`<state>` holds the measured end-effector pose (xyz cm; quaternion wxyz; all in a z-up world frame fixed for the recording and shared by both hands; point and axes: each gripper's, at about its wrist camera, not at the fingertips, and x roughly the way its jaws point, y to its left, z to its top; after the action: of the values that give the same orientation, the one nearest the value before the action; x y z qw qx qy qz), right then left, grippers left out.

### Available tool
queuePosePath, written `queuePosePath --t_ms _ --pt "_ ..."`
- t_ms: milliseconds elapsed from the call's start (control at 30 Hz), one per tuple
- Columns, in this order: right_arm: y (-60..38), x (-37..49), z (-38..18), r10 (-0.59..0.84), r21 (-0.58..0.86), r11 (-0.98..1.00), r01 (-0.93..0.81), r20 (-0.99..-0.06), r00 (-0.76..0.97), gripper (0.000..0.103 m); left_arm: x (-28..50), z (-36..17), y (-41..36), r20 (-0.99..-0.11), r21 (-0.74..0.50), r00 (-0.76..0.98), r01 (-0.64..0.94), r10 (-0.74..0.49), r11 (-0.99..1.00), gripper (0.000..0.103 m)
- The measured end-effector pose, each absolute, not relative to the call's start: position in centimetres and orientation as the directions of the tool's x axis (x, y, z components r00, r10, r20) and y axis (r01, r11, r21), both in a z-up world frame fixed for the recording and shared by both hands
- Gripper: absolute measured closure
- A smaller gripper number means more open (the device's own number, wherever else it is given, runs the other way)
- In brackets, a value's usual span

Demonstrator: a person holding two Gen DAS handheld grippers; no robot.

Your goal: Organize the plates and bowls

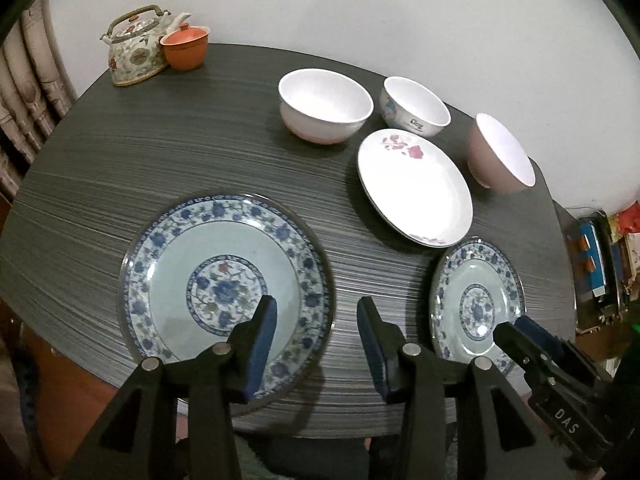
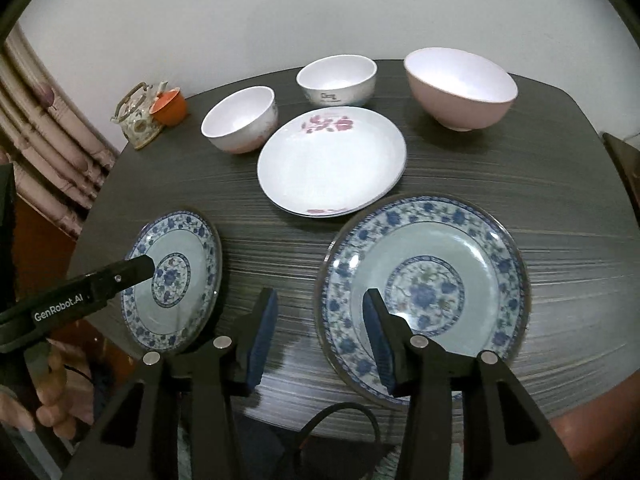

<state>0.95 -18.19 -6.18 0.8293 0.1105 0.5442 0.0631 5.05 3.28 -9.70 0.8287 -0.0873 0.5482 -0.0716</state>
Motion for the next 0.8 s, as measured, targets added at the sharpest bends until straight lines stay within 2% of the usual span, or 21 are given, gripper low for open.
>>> queuePosePath --t_ms 467,800 --pt "-23.9 -1.9 -6.3 0.190 0.249 0.965 0.082 -0.878 0.440 0.061 4.4 -11.4 -2.4 -0.909 -0.228 0.331 0.114 -0.253 0.967 0.060" --pt "-28.0 -2.3 -7.1 0.168 0.203 0.978 0.039 -0.891 0.421 0.061 4.6 -13.0 -4.5 -0.882 -0.328 0.291 0.185 -0.371 0.926 0.060"
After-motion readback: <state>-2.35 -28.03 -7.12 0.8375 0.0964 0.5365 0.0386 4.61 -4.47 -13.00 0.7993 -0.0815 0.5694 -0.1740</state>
